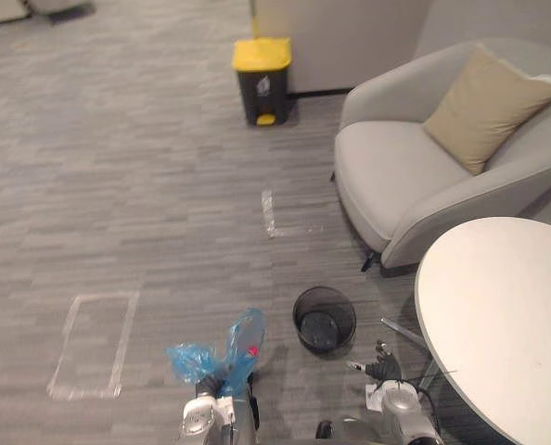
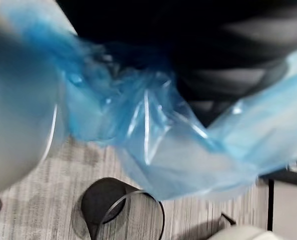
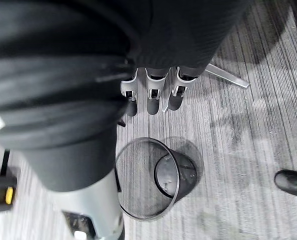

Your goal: Gather rubbish on tea table into small bin, then transfer packed bag to large trash can.

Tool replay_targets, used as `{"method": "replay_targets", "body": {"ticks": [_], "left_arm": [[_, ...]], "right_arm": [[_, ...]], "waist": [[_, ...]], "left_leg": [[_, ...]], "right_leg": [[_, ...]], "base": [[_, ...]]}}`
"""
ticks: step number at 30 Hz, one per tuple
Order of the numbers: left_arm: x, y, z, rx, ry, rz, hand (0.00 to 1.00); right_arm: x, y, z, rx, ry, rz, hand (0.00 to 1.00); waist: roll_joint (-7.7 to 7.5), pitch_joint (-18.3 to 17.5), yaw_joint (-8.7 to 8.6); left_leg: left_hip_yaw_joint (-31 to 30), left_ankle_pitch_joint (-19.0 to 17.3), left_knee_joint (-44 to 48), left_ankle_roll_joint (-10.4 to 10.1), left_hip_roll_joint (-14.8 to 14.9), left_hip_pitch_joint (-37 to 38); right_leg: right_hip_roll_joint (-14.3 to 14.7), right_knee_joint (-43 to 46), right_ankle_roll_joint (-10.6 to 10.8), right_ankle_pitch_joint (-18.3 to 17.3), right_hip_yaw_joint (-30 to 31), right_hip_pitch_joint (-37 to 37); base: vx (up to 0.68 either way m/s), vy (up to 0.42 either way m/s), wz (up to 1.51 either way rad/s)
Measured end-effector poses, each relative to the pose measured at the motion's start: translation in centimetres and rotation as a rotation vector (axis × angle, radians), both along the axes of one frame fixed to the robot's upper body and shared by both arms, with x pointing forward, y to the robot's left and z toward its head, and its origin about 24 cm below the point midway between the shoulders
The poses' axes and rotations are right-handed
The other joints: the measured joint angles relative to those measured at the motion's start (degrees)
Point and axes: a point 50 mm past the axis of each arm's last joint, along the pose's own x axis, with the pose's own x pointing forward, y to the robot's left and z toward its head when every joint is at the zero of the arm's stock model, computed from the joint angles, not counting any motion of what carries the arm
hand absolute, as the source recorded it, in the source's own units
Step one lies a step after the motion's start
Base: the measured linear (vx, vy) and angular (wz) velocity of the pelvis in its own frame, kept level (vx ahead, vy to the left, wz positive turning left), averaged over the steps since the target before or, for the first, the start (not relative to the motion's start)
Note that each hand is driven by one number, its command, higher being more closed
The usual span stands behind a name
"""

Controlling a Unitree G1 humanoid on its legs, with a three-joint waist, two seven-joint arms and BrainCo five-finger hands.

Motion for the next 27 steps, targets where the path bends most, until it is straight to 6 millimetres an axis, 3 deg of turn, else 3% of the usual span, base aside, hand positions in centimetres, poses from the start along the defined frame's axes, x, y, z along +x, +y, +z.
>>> {"method": "replay_targets", "body": {"ticks": [1,4,7,11,14,16,17,19,20,21,25,27], "left_arm": [[0.3,-0.1,0.1,0.004,-0.008,-0.015,1.0],[1.4,0.2,0.4,0.023,-0.023,-0.044,1.0],[0.8,1.4,-0.2,0.085,0.022,-0.097,1.0],[-0.1,2.6,-0.5,0.139,0.056,-0.129,1.0],[-0.8,3.1,-0.8,0.158,0.084,-0.137,1.0],[-1.0,3.3,-0.9,0.158,0.09,-0.129,1.0],[-1.1,3.4,-0.9,0.16,0.091,-0.125,1.0],[-1.1,3.4,-0.8,0.16,0.091,-0.118,1.0],[-0.8,3.5,-0.6,0.161,0.079,-0.117,1.0],[-0.4,3.6,-0.2,0.164,0.053,-0.113,1.0],[0.2,4.1,0.2,0.167,0.03,-0.095,1.0],[0.7,4.2,0.4,0.173,0.018,-0.099,1.0]], "right_arm": [[-0.2,-0.1,-0.1,-0.003,0.009,-0.003,0.0],[-0.9,-0.5,-0.7,-0.002,0.046,-0.026,0.0],[-1.7,0.0,-1.5,0.026,0.093,-0.034,0.0],[-2.6,0.2,-2.2,0.039,0.144,-0.021,0.0],[-3.5,0.3,-2.7,0.048,0.191,-0.029,0.0],[-3.4,0.1,-2.7,0.049,0.189,-0.041,0.0],[-3.3,0.1,-2.7,0.05,0.188,-0.04,0.0],[-3.3,0.1,-2.6,0.05,0.187,-0.039,0.0],[-3.0,0.2,-2.5,0.052,0.18,-0.035,0.0],[-2.8,0.5,-2.5,0.06,0.175,-0.03,0.0],[-2.2,0.2,-2.2,0.047,0.16,-0.021,0.0],[-2.0,0.2,-2.1,0.045,0.149,-0.019,0.0]], "waist": [[0.27,-0.1,-0.2],[0.51,-0.2,-0.76],[-0.33,-0.2,-0.91],[-0.36,-0.4,-0.98],[-0.62,-0.3,-1.06],[-1.6,0.2,-1.46],[-1.89,0.4,-1.48],[-2.43,0.8,-1.64],[-1.77,1.1,-2.14],[-1.61,1.8,-3.04],[-1.84,2.6,-3.43],[-2.48,2.9,-4.18]], "left_leg": [[1.7,-4.6,1.7,0.7,0.6,2.1],[6.4,-8.1,0.7,0.4,1.4,4.6],[4.4,-5.5,-6.8,0.9,-2.8,6.9],[2.6,-4.2,-10.5,2.0,-6.1,7.4],[1.7,-5.5,-9.9,3.8,-8.5,7.2],[1.5,-8.7,-5.8,5.2,-10.3,6.3],[1.4,-9.7,-4.8,5.4,-10.7,6.3],[0.8,-12.4,-2.2,6.8,-12.0,6.5],[0.1,-13.5,-1.2,7.3,-11.6,6.7],[-1.2,-14.4,-0.9,7.5,-11.1,7.7],[-1.8,-17.0,-2.7,6.8,-10.5,12.7],[-2.3,-18.4,-3.8,5.1,-10.5,15.5]], "right_leg": [[-0.6,-0.3,0.3,0.2,-2.4,0.5],[-2.7,-0.9,2.3,1.2,-7.4,1.0],[-3.0,-6.9,5.6,3.5,-8.4,4.0],[-3.6,-10.6,7.2,5.4,-7.7,5.2],[-5.2,-10.3,8.9,4.4,-7.6,5.8],[-8.1,-5.2,10.6,1.3,-6.5,4.8],[-8.7,-3.8,10.8,0.6,-6.0,4.7],[-10.4,3.9,9.0,0.5,-2.5,2.5],[-10.1,11.5,7.1,0.6,0.7,-1.7],[-8.0,15.6,6.9,-1.0,2.6,-4.4],[-3.3,13.2,5.2,-1.3,-0.1,-11.2],[-1.1,6.0,3.5,1.7,-2.4,-13.1]], "base": [[-0.07,0.074,0.87],[-0.08,0.167,1.06],[-0.08,0.218,0.65],[-0.04,0.153,0.37],[0.05,0.125,0.26],[0.11,0.139,0.2],[0.19,0.153,0.16],[0.18,0.121,0.1],[0.19,0.085,0.22],[0.24,0.084,0.24],[0.28,-0.007,0.07],[0.37,-0.052,0.27]]}}
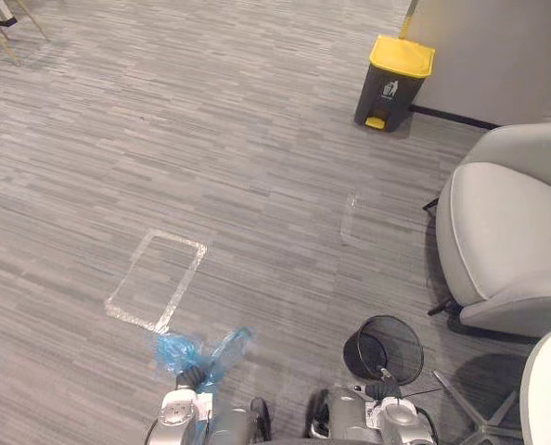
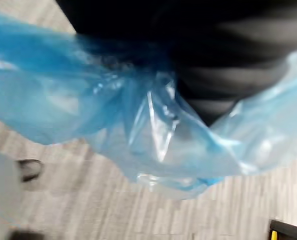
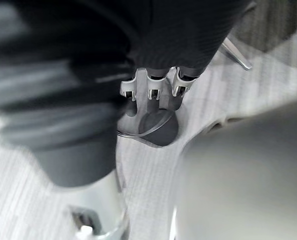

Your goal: Gather rubbish on tea table into small bin, then transfer packed bag to large trash can.

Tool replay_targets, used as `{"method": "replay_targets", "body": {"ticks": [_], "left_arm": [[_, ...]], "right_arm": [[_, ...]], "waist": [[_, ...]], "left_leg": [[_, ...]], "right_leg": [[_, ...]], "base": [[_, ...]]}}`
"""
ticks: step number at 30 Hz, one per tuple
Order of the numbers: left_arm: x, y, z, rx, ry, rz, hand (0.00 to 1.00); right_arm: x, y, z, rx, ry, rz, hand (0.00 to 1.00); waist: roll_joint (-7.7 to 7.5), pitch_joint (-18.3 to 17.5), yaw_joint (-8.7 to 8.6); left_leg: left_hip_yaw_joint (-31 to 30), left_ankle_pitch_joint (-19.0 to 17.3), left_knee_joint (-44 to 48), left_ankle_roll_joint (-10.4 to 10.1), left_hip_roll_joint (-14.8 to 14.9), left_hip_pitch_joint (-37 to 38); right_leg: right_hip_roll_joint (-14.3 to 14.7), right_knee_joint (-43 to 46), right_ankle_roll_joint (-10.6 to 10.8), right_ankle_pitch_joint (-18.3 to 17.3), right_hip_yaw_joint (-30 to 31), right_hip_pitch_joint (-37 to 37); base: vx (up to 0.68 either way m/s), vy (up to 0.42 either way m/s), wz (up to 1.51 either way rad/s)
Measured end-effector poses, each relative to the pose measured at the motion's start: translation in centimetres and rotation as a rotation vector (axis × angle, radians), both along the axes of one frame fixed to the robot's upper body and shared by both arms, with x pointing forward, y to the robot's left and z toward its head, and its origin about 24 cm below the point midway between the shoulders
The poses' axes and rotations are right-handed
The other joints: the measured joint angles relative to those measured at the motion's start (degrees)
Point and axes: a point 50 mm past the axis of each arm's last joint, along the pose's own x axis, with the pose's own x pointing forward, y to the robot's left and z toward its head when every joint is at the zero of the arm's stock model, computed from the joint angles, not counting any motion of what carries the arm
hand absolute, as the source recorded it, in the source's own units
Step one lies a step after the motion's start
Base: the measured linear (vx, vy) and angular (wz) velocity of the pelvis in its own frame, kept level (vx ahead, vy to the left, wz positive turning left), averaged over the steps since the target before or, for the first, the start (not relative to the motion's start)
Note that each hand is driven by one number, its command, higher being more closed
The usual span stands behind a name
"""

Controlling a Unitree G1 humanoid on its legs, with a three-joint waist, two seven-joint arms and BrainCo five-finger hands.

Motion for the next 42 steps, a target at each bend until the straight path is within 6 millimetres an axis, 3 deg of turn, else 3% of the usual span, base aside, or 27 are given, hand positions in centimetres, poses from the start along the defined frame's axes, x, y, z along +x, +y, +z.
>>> {"method": "replay_targets", "body": {"ticks": [3,5,7,9,12,14,15,16,18,20,22,23,24,26,27,28,29,30,31,32,33,34,36,38,39,40,42], "left_arm": [[0.0,-0.4,0.0,-0.013,-0.001,-0.005,1.0],[0.3,-0.6,0.3,-0.031,-0.026,-0.008,1.0],[0.3,-1.6,0.7,-0.082,-0.056,0.018,1.0],[0.4,-2.2,1.2,-0.118,-0.092,0.041,1.0],[1.0,-2.5,1.5,-0.136,-0.115,0.046,1.0],[1.2,-2.4,1.6,-0.14,-0.122,0.062,1.0],[1.0,-2.3,1.4,-0.145,-0.112,0.077,1.0],[0.3,-2.6,0.9,-0.156,-0.087,0.089,1.0],[0.8,-1.9,0.8,-0.129,-0.074,0.088,1.0],[1.1,-2.0,0.9,-0.131,-0.082,0.085,1.0],[0.7,-2.0,0.8,-0.129,-0.076,0.082,1.0],[0.2,-1.9,0.6,-0.121,-0.062,0.071,1.0],[0.2,-1.8,0.7,-0.11,-0.058,0.056,1.0],[0.2,-1.6,0.7,-0.099,-0.055,0.045,1.0],[0.1,-1.3,0.7,-0.089,-0.053,0.052,1.0],[0.1,-1.3,0.7,-0.088,-0.052,0.053,1.0],[0.0,-1.2,0.6,-0.086,-0.051,0.055,1.0],[0.2,-1.1,0.6,-0.083,-0.05,0.054,1.0],[0.2,-1.1,0.6,-0.082,-0.048,0.052,1.0],[0.2,-0.8,0.4,-0.072,-0.038,0.05,1.0],[-0.1,-0.7,-0.1,-0.069,-0.003,0.052,1.0],[-0.2,-0.8,-0.4,-0.073,0.012,0.051,1.0],[-0.2,-0.9,-0.4,-0.075,0.015,0.051,1.0],[-0.1,-1.5,-0.5,-0.095,0.011,0.058,1.0],[-0.2,-1.9,-0.4,-0.114,0.005,0.068,1.0],[-0.3,-2.3,-0.3,-0.129,-0.004,0.074,1.0],[-0.1,-2.8,0.0,-0.149,-0.028,0.076,1.0]], "right_arm": [[-1.0,-0.6,-0.2,0.001,0.015,-0.043,0.0],[-0.9,-0.6,-0.1,0.004,0.003,-0.053,0.0],[-0.6,-0.5,0.2,0.002,-0.024,-0.048,0.0],[-0.6,-0.4,0.5,0.003,-0.042,-0.048,0.0],[1.5,0.4,1.5,0.03,-0.119,-0.055,0.0],[2.3,0.7,1.8,0.037,-0.143,-0.057,0.0],[2.5,0.6,1.9,0.041,-0.15,-0.075,0.0],[1.9,0.2,1.6,0.031,-0.132,-0.084,0.0],[1.7,1.5,1.2,0.068,-0.105,-0.081,0.0],[1.5,1.7,1.2,0.074,-0.106,-0.084,0.0],[1.7,1.9,1.3,0.076,-0.121,-0.079,0.0],[1.6,2.1,1.3,0.079,-0.119,-0.072,0.0],[1.3,2.2,1.2,0.08,-0.11,-0.066,0.0],[1.1,2.3,1.0,0.079,-0.102,-0.057,0.0],[0.4,2.4,0.7,0.08,-0.083,-0.055,0.0],[0.3,2.4,0.7,0.08,-0.079,-0.056,0.0],[0.4,2.3,0.8,0.078,-0.081,-0.055,0.0],[1.0,2.1,1.0,0.061,-0.09,-0.028,0.0],[1.1,1.9,1.0,0.056,-0.092,-0.024,0.0],[1.1,1.7,1.0,0.045,-0.092,-0.015,0.0],[0.8,0.9,0.8,0.022,-0.071,-0.008,0.0],[1.3,0.2,1.0,-0.002,-0.07,-0.003,0.0],[1.5,-0.4,1.2,-0.007,-0.078,-0.026,0.0],[0.8,-0.6,0.9,-0.004,-0.063,-0.049,0.0],[0.4,0.0,0.8,0.009,-0.061,-0.044,0.0],[0.5,0.4,0.8,0.019,-0.069,-0.037,0.0],[1.1,1.1,1.2,0.038,-0.1,-0.042,0.0]], "waist": [[0.16,-1.1,-1.03],[0.87,-1.0,-1.0],[2.04,-0.3,-0.59],[2.25,-0.3,1.31],[1.58,0.1,3.33],[1.19,0.5,4.3],[1.49,0.9,4.56],[2.42,0.6,4.6],[-0.63,0.3,4.55],[-0.57,0.3,4.77],[-0.5,0.4,4.71],[-0.28,0.4,4.53],[-0.32,0.4,4.07],[-0.24,0.4,3.84],[0.37,0.8,3.43],[0.36,0.8,3.3],[0.44,0.8,3.12],[0.68,0.9,2.67],[0.64,0.9,2.6],[0.15,0.6,2.38],[0.42,0.9,0.93],[1.98,0.5,1.3],[2.33,0.6,0.89],[3.5,1.2,0.63],[3.71,1.3,1.08],[3.63,1.3,1.54],[3.3,1.4,2.69]], "left_leg": [[-3.0,-3.0,1.1,-3.2,1.9,4.0],[-1.2,-1.4,9.6,-6.0,4.6,1.4],[2.9,5.1,29.5,-4.4,8.8,-3.9],[6.2,1.7,39.4,-3.1,12.2,-7.9],[6.0,-1.5,36.0,-2.4,13.3,-16.3],[2.8,-1.0,26.7,-3.1,12.6,-19.4],[-0.9,3.9,14.0,-5.5,11.8,-18.8],[-2.7,13.4,7.4,-6.4,12.4,-17.6],[-0.3,10.2,8.7,-6.0,9.8,-17.0],[1.8,6.7,11.8,-4.6,9.8,-16.3],[4.9,2.7,12.7,-3.9,9.7,-12.7],[7.1,1.1,11.9,-3.5,9.6,-9.1],[7.9,0.3,11.1,-3.4,9.5,-7.0],[8.2,-0.5,9.7,-3.4,9.2,-4.3],[8.4,-1.8,7.0,-3.6,9.2,-0.9],[8.4,-2.0,6.1,-3.9,9.3,0.2],[8.6,-2.2,4.6,-4.3,9.3,1.8],[9.4,-2.0,1.4,-4.9,10.0,5.2],[9.5,-1.9,0.5,-5.3,10.0,6.1],[9.6,-1.8,-1.3,-7.0,9.4,8.0],[7.4,-2.2,-3.0,-8.4,9.3,10.5],[5.3,-0.4,-3.8,-8.7,10.3,10.8],[3.3,0.4,-1.7,-9.7,10.5,10.9],[-0.3,3.5,13.7,-10.3,13.5,7.3],[-1.4,8.1,27.6,-10.1,16.1,2.6],[-0.7,6.4,37.2,-9.3,17.9,-1.5],[1.7,3.4,43.5,-7.5,19.0,-7.9]], "right_leg": [[2.4,-3.8,-4.3,5.8,-1.8,2.2],[3.5,-5.5,-4.6,5.7,-4.2,5.8],[4.6,-6.0,-4.8,5.6,-3.7,11.8],[6.2,-11.0,-4.8,5.6,-0.2,18.0],[5.8,-15.3,-4.8,5.6,6.2,21.8],[4.3,-15.7,-3.2,4.6,9.3,23.1],[3.3,-15.6,0.0,2.4,10.9,25.0],[3.7,-15.7,3.4,0.1,12.8,25.7],[0.8,-16.3,3.2,-0.3,15.1,25.4],[0.0,-14.1,3.6,0.8,15.7,25.2],[-1.8,-4.9,5.7,1.5,18.7,22.3],[-2.8,8.3,9.6,3.5,20.8,16.7],[-3.0,16.0,10.1,3.3,20.8,13.2],[-3.1,22.8,8.2,1.9,18.5,9.0],[-3.0,24.8,4.8,0.0,13.8,4.5],[-3.0,24.2,4.0,-0.5,12.4,3.1],[-2.7,21.8,3.1,-1.1,10.2,0.9],[-1.1,10.2,1.7,-0.2,6.4,-1.6],[-0.6,6.0,1.5,1.2,5.6,-2.0],[0.5,-3.1,1.0,5.5,4.7,-2.1],[2.0,-6.5,-4.0,12.9,4.8,-1.2],[2.9,-4.8,-4.7,10.8,4.8,-1.7],[2.9,-2.0,-5.1,7.8,4.7,-2.0],[4.5,-3.3,-5.6,5.0,2.8,4.2],[5.6,-6.7,-5.8,4.5,2.5,9.8],[6.5,-9.5,-6.2,4.0,3.3,13.7],[6.9,-12.4,-5.5,3.0,5.5,17.7]], "base": [[0.52,-0.102,0.53],[0.68,-0.123,0.41],[0.56,-0.076,0.03],[0.53,0.013,-0.66],[0.45,0.115,-0.96],[0.49,0.308,-1.04],[0.41,0.33,-0.89],[0.33,0.294,-0.73],[0.37,0.3,-0.36],[0.33,0.245,-0.52],[0.38,0.27,-0.79],[0.31,0.158,-0.59],[0.3,0.108,-0.47],[0.24,-0.016,-0.09],[0.31,-0.055,-0.05],[0.33,-0.073,-0.08],[0.48,-0.154,-0.08],[0.41,-0.136,-0.05],[0.55,-0.193,0.02],[0.43,-0.139,0.22],[0.65,-0.194,0.03],[0.64,-0.199,0.01],[0.47,-0.17,-0.09],[0.52,-0.176,0.09],[0.47,-0.074,-0.04],[0.53,-0.027,-0.2],[0.38,0.046,-0.49]]}}
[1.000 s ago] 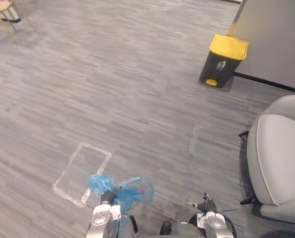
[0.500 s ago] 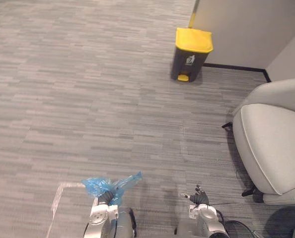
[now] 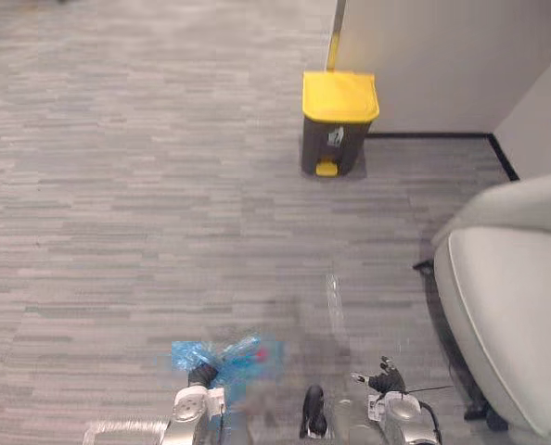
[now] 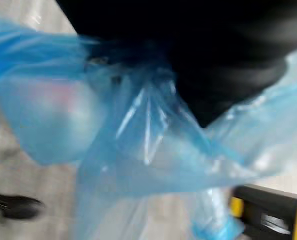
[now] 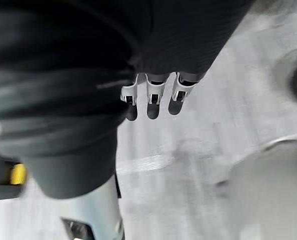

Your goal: Gather rubbish on tea table into small bin, then transfer packed bag to large trash can.

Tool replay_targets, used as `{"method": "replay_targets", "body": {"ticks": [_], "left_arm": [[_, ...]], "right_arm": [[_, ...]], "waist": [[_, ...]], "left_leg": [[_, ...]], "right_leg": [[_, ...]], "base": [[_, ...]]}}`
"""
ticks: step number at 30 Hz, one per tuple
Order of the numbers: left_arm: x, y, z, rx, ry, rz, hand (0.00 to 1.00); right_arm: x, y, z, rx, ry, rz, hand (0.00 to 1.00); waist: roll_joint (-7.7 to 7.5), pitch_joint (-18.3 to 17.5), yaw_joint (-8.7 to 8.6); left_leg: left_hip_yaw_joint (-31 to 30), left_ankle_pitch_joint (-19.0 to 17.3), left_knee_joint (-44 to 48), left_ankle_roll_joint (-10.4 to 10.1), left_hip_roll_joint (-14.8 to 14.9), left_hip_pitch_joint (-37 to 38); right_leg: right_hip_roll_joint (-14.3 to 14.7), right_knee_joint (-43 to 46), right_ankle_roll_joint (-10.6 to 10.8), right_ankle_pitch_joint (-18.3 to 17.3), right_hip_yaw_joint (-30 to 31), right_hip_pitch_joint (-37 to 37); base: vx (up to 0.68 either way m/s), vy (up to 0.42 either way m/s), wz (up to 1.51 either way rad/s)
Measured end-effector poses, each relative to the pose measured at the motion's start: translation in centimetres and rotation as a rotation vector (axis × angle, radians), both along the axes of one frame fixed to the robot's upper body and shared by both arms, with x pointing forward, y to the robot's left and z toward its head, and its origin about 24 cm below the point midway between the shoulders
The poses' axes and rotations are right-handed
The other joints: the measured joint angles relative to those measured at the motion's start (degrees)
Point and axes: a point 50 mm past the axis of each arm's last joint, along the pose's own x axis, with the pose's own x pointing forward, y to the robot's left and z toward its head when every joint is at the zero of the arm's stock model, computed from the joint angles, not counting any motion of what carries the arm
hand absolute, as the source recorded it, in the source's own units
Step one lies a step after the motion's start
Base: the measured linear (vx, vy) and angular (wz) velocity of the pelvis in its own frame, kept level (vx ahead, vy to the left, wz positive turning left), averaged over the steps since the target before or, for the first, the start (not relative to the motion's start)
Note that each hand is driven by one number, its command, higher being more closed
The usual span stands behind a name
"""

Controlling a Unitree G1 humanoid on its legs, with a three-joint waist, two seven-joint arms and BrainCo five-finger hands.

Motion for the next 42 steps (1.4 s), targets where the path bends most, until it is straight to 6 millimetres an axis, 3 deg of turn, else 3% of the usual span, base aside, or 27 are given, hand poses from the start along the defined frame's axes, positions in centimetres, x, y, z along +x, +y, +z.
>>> {"method": "replay_targets", "body": {"ticks": [2,4,5,6,8,10,12,14,15,18,20,21,22,23,24,25,27,28,29,30,31,32,33,36,38,39,42], "left_arm": [[0.3,-0.1,0.3,-0.004,-0.018,0.001,1.0],[0.5,-0.1,0.4,-0.005,-0.027,0.003,1.0],[0.3,0.0,0.3,-0.005,-0.022,0.01,1.0],[0.0,-0.1,0.1,-0.01,-0.01,0.012,1.0],[-0.3,0.6,-0.3,0.011,0.02,0.017,1.0],[-0.2,0.8,-0.3,0.016,0.022,0.014,1.0],[-0.6,0.6,-0.7,0.014,0.045,0.005,1.0],[-1.0,0.5,-1.0,0.016,0.066,-0.009,1.0],[-1.2,0.5,-1.0,0.029,0.076,-0.033,1.0],[-1.4,1.7,-0.9,0.062,0.079,-0.024,1.0],[-1.3,1.9,-0.9,0.068,0.075,-0.017,1.0],[-1.2,1.8,-0.9,0.066,0.074,-0.019,1.0],[-1.0,1.8,-0.8,0.065,0.069,-0.021,1.0],[-0.9,1.9,-0.8,0.068,0.069,-0.022,1.0],[-1.1,1.8,-1.1,0.066,0.09,-0.022,1.0],[-1.1,1.5,-1.3,0.06,0.098,-0.027,1.0],[-1.1,1.2,-1.4,0.056,0.1,-0.025,1.0],[-1.1,1.2,-1.3,0.057,0.099,-0.023,1.0],[-1.0,1.3,-1.3,0.052,0.094,-0.002,1.0],[-1.0,1.1,-1.2,0.036,0.084,0.017,1.0],[-1.0,0.9,-1.2,0.031,0.081,0.021,1.0],[-1.0,0.3,-1.1,0.008,0.073,0.018,1.0],[-0.7,-0.2,-1.0,-0.01,0.058,0.012,1.0],[0.1,-0.9,-0.4,-0.029,0.02,-0.001,1.0],[0.2,-1.0,-0.4,-0.032,0.017,-0.005,1.0],[0.1,-1.0,-0.5,-0.033,0.021,-0.006,1.0],[0.0,0.0,-0.6,-0.001,0.034,-0.009,1.0]], "right_arm": [[0.5,0.2,0.2,0.004,-0.012,0.003,0.0],[0.6,0.4,0.2,0.01,-0.013,0.002,0.0],[0.3,0.2,0.0,0.009,-0.003,-0.011,0.0],[-0.2,-0.7,-0.1,-0.011,0.01,-0.026,0.0],[-0.6,-0.2,-0.6,0.0,0.047,-0.031,0.0],[-0.8,-0.2,-0.7,-0.001,0.052,-0.032,0.0],[-0.6,-0.1,-0.6,-0.001,0.048,-0.027,0.0],[-0.9,0.0,-0.8,-0.003,0.057,-0.018,0.0],[-1.1,0.2,-0.9,-0.017,0.068,0.015,0.0],[-1.2,0.1,-0.8,-0.021,0.058,0.023,0.0],[-1.2,0.0,-0.8,-0.023,0.059,0.025,0.0],[-0.9,-0.2,-0.6,-0.028,0.049,0.03,0.0],[-0.6,-0.3,-0.6,-0.034,0.048,0.035,0.0],[-0.8,-0.4,-0.6,-0.035,0.054,0.035,0.0],[-1.1,-1.1,-0.7,-0.047,0.068,0.025,0.0],[-0.8,-1.2,-0.7,-0.054,0.068,0.03,0.0],[-0.4,-1.8,-0.5,-0.064,0.067,0.023,0.0],[-0.4,-1.8,-0.6,-0.063,0.068,0.02,0.0],[-1.0,-1.5,-0.8,-0.05,0.084,0.015,0.0],[-1.4,-1.0,-1.0,-0.041,0.09,0.018,0.0],[-1.2,-0.9,-0.9,-0.039,0.085,0.022,0.0],[-1.2,-0.5,-0.9,-0.028,0.082,0.019,0.0],[-1.1,-0.2,-0.9,-0.018,0.072,0.019,0.0],[-0.7,0.1,-0.6,-0.008,0.05,0.008,0.0],[-0.8,0.0,-0.6,-0.008,0.052,-0.003,0.0],[-1.4,-0.7,-0.8,-0.019,0.07,-0.026,0.0],[-2.1,0.1,-1.3,0.001,0.095,-0.038,0.0]], "waist": [[-0.26,0.1,1.1],[-0.59,0.3,1.91],[-0.59,0.6,1.97],[0.47,-0.1,1.87],[-2.73,-1.2,2.13],[-3.23,-1.4,2.43],[-3.19,-1.3,2.32],[-3.2,-1.2,1.85],[-3.2,-1.2,1.31],[-2.67,-0.8,0.74],[-2.36,-0.6,0.46],[-2.04,-0.4,-0.06],[-2.16,-0.3,-0.73],[-2.44,-0.5,-1.0],[-2.19,-0.3,-1.79],[-1.0,-0.5,-1.38],[0.52,-0.6,-1.23],[0.69,-0.5,-1.22],[1.01,-0.3,-1.53],[0.89,-0.1,-0.99],[0.88,-0.1,-0.79],[0.7,0.0,-0.14],[-0.05,0.2,0.34],[-0.56,0.0,1.74],[-0.62,0.1,1.79],[-0.32,-0.3,1.96],[-3.7,-1.3,1.91]], "left_leg": [[1.3,-1.6,-3.1,1.5,-0.3,-5.0],[2.2,-2.1,-12.6,1.7,-1.7,-7.4],[1.7,-0.8,-25.2,1.7,-4.1,-7.8],[0.5,7.3,-36.8,0.7,-5.7,-6.9],[2.8,7.2,-39.3,2.2,-9.9,-4.8],[3.5,5.0,-37.0,3.7,-10.9,-5.0],[5.1,0.8,-35.9,5.0,-12.2,-1.5],[5.6,-0.8,-37.8,5.4,-13.2,2.4],[6.1,-2.4,-38.8,5.6,-13.6,6.8],[6.1,-3.5,-42.4,5.2,-13.6,13.0],[5.8,-4.3,-44.2,4.6,-12.8,15.6],[5.1,-4.6,-46.0,4.1,-11.9,17.7],[4.2,-4.8,-47.8,3.5,-11.7,19.5],[3.6,-4.9,-48.5,2.8,-12.1,20.0],[0.9,-5.2,-50.4,1.4,-12.0,22.3],[0.1,-4.8,-50.3,1.2,-11.0,22.5],[-3.2,-3.6,-42.7,0.1,-9.2,20.3],[-3.4,-3.2,-40.1,-0.5,-8.6,19.3],[-4.6,-0.6,-28.2,-2.7,-6.6,15.2],[-4.7,3.3,-15.4,-3.1,-3.9,10.1],[-4.3,3.0,-11.6,-2.9,-3.1,8.6],[-2.8,0.9,-4.2,-1.5,-1.5,4.3],[-0.8,-0.5,-3.3,-0.2,-1.2,1.1],[2.3,-1.9,-15.3,1.5,-2.0,-4.9],[2.5,-0.5,-26.6,1.9,-3.9,-5.3],[1.1,8.9,-38.2,2.0,-6.4,-4.4],[2.8,7.8,-40.9,3.6,-10.9,-2.4]], "right_leg": [[-0.2,-2.3,0.8,-0.8,2.3,2.5],[-1.3,-3.3,2.7,-1.2,3.6,4.5],[-2.7,-3.8,4.7,-2.4,4.2,6.4],[-3.1,-3.8,7.0,-3.8,5.0,7.0],[-5.8,-6.9,8.5,-2.9,7.7,8.2],[-7.0,-6.4,9.1,-2.4,7.7,8.3],[-9.3,6.6,11.3,-2.6,10.8,5.0],[-10.9,21.2,15.6,0.4,12.4,-0.4],[-12.0,35.7,15.2,0.4,12.7,-6.7],[-11.7,41.6,9.9,-2.4,7.9,-14.4],[-10.2,36.6,8.3,-3.8,4.7,-18.0],[-8.4,27.2,7.8,-3.2,2.7,-19.6],[-7.2,16.4,7.6,0.0,2.4,-20.2],[-6.7,12.0,7.6,1.9,2.5,-19.6],[-5.4,6.8,3.4,9.7,2.8,-18.1],[-4.7,7.4,3.4,9.0,2.8,-17.9],[-3.7,9.8,2.0,4.2,1.6,-17.5],[-3.6,9.8,1.9,3.7,1.1,-16.7],[-2.6,8.5,1.5,2.3,0.0,-13.2],[-1.7,5.7,0.7,1.9,-0.2,-8.7],[-1.3,4.7,0.5,1.7,-0.2,-7.3],[-0.6,1.3,0.2,1.4,0.0,-2.6],[-0.6,-0.9,0.5,1.1,0.4,0.2],[-1.1,-4.8,2.1,0.9,1.6,4.2],[-2.0,-5.5,3.7,0.1,1.8,5.6],[-2.5,-5.6,6.1,-1.3,2.9,6.8],[-6.0,-7.5,7.4,-0.5,4.6,7.9]], "base": [[0.36,0.153,-0.6],[0.33,0.193,-0.38],[0.4,0.301,-0.18],[0.58,0.413,-0.27],[0.49,0.274,-0.11],[0.34,0.15,-0.05],[0.44,0.217,-0.17],[0.34,0.125,-0.15],[0.39,0.05,-0.07],[0.44,-0.011,-0.02],[0.35,-0.096,0.08],[0.48,-0.209,0.36],[0.4,-0.185,0.44],[0.53,-0.242,0.59],[0.45,-0.193,0.27],[0.45,-0.193,0.1],[0.39,-0.188,-0.07],[0.53,-0.267,0.24],[0.45,-0.196,0.18],[0.44,-0.161,0.12],[0.41,-0.088,-0.13],[0.38,-0.03,-0.16],[0.43,-0.012,-0.2],[0.35,0.092,-0.23],[0.3,0.17,-0.09],[0.39,0.246,-0.09],[0.42,0.228,0.06]]}}
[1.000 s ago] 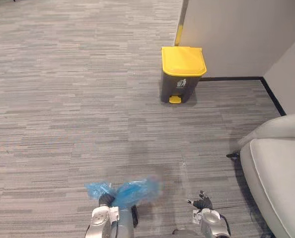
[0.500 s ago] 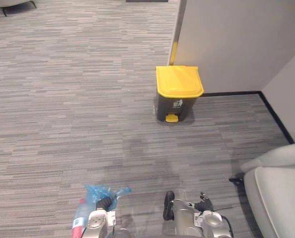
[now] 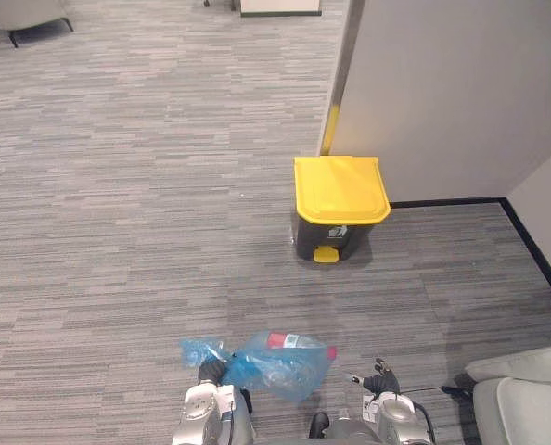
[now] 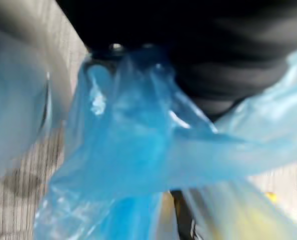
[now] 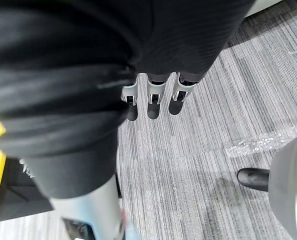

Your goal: Gather rubbish on tea table into small bin, then transfer packed bag to large trash can.

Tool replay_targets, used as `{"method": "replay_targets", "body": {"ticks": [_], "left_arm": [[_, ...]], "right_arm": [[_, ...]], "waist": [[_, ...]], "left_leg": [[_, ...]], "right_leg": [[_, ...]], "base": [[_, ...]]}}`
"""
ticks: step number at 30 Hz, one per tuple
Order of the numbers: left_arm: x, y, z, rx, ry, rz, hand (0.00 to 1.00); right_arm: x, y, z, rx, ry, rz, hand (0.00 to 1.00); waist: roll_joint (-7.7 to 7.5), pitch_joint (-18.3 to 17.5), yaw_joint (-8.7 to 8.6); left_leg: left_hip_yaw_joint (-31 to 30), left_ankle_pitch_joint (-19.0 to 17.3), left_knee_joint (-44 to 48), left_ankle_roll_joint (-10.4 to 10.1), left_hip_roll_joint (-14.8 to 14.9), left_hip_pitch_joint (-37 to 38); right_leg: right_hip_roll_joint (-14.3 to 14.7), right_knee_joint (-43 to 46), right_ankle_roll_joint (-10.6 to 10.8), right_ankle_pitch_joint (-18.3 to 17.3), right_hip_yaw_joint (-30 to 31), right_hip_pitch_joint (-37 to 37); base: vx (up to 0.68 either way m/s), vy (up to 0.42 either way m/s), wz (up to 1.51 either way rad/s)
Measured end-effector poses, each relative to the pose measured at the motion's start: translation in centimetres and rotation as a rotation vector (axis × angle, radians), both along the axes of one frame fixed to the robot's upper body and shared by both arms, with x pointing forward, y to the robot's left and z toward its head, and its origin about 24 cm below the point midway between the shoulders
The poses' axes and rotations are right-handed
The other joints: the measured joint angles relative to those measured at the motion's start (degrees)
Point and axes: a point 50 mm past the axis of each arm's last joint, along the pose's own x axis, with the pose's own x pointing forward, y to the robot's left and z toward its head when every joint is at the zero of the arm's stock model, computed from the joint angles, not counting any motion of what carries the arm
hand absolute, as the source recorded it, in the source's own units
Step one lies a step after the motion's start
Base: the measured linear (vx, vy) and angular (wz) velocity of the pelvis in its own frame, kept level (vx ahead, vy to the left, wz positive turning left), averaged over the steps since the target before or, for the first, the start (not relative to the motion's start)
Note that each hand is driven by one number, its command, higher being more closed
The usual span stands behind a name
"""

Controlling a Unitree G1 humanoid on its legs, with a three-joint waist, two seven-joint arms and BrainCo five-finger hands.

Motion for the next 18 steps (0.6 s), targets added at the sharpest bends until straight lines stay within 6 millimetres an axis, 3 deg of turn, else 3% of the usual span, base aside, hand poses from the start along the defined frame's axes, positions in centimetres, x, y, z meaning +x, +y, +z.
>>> {"method": "replay_targets", "body": {"ticks": [2,3,4,5,6,8,10,13,14,15,18], "left_arm": [[0.0,0.2,-0.1,0.012,0.007,-0.009,1.0],[-0.4,0.3,-0.4,0.016,0.029,-0.016,1.0],[-0.8,0.0,-0.6,0.014,0.046,-0.027,1.0],[-0.8,-0.1,-0.6,0.015,0.046,-0.035,1.0],[-1.1,0.1,-0.8,0.027,0.061,-0.049,1.0],[-1.5,0.7,-0.9,0.049,0.078,-0.039,1.0],[-1.5,1.4,-0.9,0.067,0.081,-0.027,1.0],[-1.5,1.6,-0.9,0.071,0.082,-0.025,1.0],[-1.6,2.2,-0.9,0.087,0.087,-0.029,1.0],[-1.9,1.7,-1.3,0.073,0.109,-0.027,1.0],[-2.0,0.9,-1.5,0.05,0.113,-0.025,1.0]], "right_arm": [[0.3,0.1,0.1,0.002,-0.007,0.002,0.0],[0.5,0.1,0.2,0.002,-0.014,0.005,0.0],[0.4,0.3,0.1,0.004,-0.011,0.009,0.0],[0.3,0.3,0.1,0.005,-0.009,0.013,0.0],[0.2,0.6,0.0,0.01,-0.002,0.026,0.0],[0.2,0.6,0.1,0.01,-0.01,0.033,0.0],[0.1,0.1,0.0,-0.002,-0.001,0.038,0.0],[0.7,-0.4,0.1,-0.023,-0.003,0.062,0.0],[0.1,-0.4,-0.1,-0.02,0.015,0.061,0.0],[-0.2,-1.0,-0.3,-0.027,0.033,0.051,0.0],[0.0,-2.1,-0.1,-0.054,0.033,0.043,0.0]], "waist": [[-0.16,0.0,0.33],[0.19,0.1,0.49],[0.6,0.0,0.23],[0.64,0.1,0.14],[0.69,0.1,-0.42],[0.56,0.1,-0.96],[0.87,0.3,-1.41],[1.76,0.6,-1.71],[0.08,0.2,-1.87],[0.96,-0.1,-2.12],[4.15,-0.7,-2.45]], "left_leg": [[1.5,-3.0,2.0,0.9,-0.8,1.0],[2.6,-4.7,1.4,1.2,-1.4,3.6],[3.7,-6.5,-0.2,1.3,-1.7,6.9],[3.7,-7.0,-0.6,1.3,-1.9,8.0],[3.8,-8.4,-1.2,1.3,-2.4,10.6],[4.0,-9.3,-2.3,1.3,-2.6,13.9],[3.9,-9.4,-5.1,1.1,-1.6,18.0],[3.3,-9.0,-6.8,0.4,-0.1,20.4],[1.8,-8.7,-7.8,-0.8,-1.9,21.3],[-1.8,-9.9,-8.2,-2.7,-1.2,22.8],[-4.9,-9.3,-6.9,-3.6,1.5,23.2]], "right_leg": [[-1.8,3.3,0.9,-0.5,0.9,0.0],[-2.9,9.7,1.7,-0.7,2.6,-1.7],[-4.3,20.9,3.7,0.4,4.0,-6.1],[-4.8,24.9,4.5,1.0,4.4,-7.8],[-6.0,35.2,5.1,1.6,4.6,-12.0],[-5.7,41.7,3.4,-1.2,3.9,-16.4],[-3.8,38.5,0.4,-4.3,-0.3,-21.2],[-0.4,25.3,-0.7,-2.1,-2.2,-24.3],[0.6,13.4,-1.2,5.6,-0.6,-23.6],[1.9,13.7,-6.0,10.7,0.6,-23.6],[3.7,13.9,-7.0,6.3,-1.6,-21.7]], "base": [[0.36,0.179,-0.16],[0.3,0.161,-0.48],[0.28,0.153,-0.5],[0.32,0.139,-0.32],[0.34,0.084,-0.11],[0.35,0.013,0.01],[0.34,-0.083,0.15],[0.32,-0.136,0.21],[0.36,-0.174,0.42],[0.38,-0.178,0.31],[0.38,-0.19,0.14]]}}
